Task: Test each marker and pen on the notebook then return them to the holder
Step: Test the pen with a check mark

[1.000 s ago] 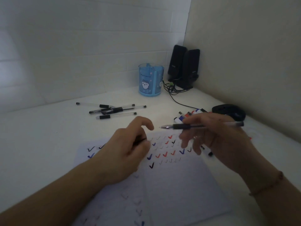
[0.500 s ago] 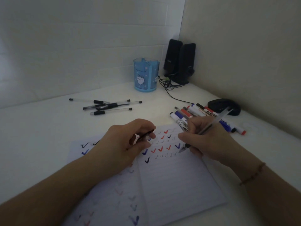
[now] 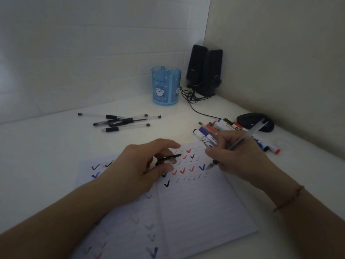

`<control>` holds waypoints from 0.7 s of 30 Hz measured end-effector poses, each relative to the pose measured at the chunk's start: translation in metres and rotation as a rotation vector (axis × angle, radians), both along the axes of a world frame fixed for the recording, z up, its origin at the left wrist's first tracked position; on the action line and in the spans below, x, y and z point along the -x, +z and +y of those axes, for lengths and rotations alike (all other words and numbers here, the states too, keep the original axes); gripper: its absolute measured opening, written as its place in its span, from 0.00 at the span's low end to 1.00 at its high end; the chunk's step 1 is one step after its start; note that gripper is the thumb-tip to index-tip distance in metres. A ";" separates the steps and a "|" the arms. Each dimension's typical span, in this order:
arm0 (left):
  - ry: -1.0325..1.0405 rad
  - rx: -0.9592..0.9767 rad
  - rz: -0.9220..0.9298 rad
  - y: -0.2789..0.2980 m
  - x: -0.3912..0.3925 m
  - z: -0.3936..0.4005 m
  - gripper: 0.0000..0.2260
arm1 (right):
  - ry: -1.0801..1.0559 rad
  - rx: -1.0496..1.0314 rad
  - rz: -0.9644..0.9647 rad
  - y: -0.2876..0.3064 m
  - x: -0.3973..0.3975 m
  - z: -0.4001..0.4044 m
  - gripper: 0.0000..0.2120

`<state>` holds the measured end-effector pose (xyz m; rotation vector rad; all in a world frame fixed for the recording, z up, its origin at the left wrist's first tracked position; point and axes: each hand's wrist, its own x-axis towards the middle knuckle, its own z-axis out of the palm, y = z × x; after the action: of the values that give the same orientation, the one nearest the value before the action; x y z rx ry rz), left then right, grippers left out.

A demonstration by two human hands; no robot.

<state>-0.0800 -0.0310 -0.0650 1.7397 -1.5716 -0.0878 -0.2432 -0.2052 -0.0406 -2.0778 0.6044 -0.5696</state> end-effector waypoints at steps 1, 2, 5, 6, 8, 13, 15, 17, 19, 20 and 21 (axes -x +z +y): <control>0.014 -0.007 0.023 0.000 0.000 0.000 0.16 | 0.034 -0.104 -0.090 0.002 0.001 0.001 0.14; 0.034 -0.003 0.036 0.000 0.000 -0.001 0.15 | 0.085 -0.198 -0.174 0.004 0.003 0.001 0.13; 0.097 0.042 0.039 0.001 0.001 -0.002 0.11 | 0.303 -0.307 -0.252 0.010 0.007 0.002 0.10; 0.110 0.055 0.046 0.002 0.002 -0.002 0.09 | 0.351 -0.313 -0.244 0.011 0.007 0.003 0.08; 0.118 0.077 0.049 0.002 0.002 -0.003 0.06 | 0.383 -0.324 -0.244 0.009 0.007 0.004 0.09; 0.108 0.090 0.031 0.003 0.003 -0.002 0.07 | 0.354 -0.333 -0.248 0.007 0.005 0.004 0.12; 0.097 0.084 0.033 0.002 0.004 -0.001 0.07 | 0.344 -0.341 -0.225 0.007 0.005 0.004 0.14; 0.077 0.091 0.029 0.002 0.005 -0.001 0.07 | 0.346 -0.335 -0.203 0.006 0.004 0.006 0.13; 0.050 0.113 0.027 0.003 0.006 -0.001 0.07 | 0.352 -0.312 -0.173 0.007 0.004 0.008 0.09; 0.038 0.123 0.021 0.004 0.006 0.000 0.07 | 0.355 -0.288 -0.150 0.007 0.003 0.010 0.08; 0.027 0.130 0.014 0.004 0.007 0.000 0.07 | 0.356 -0.264 -0.129 0.008 0.003 0.012 0.07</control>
<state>-0.0868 -0.0308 -0.0605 1.6550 -1.5093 0.0151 -0.2462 -0.1931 -0.0328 -1.8255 0.2124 -0.3897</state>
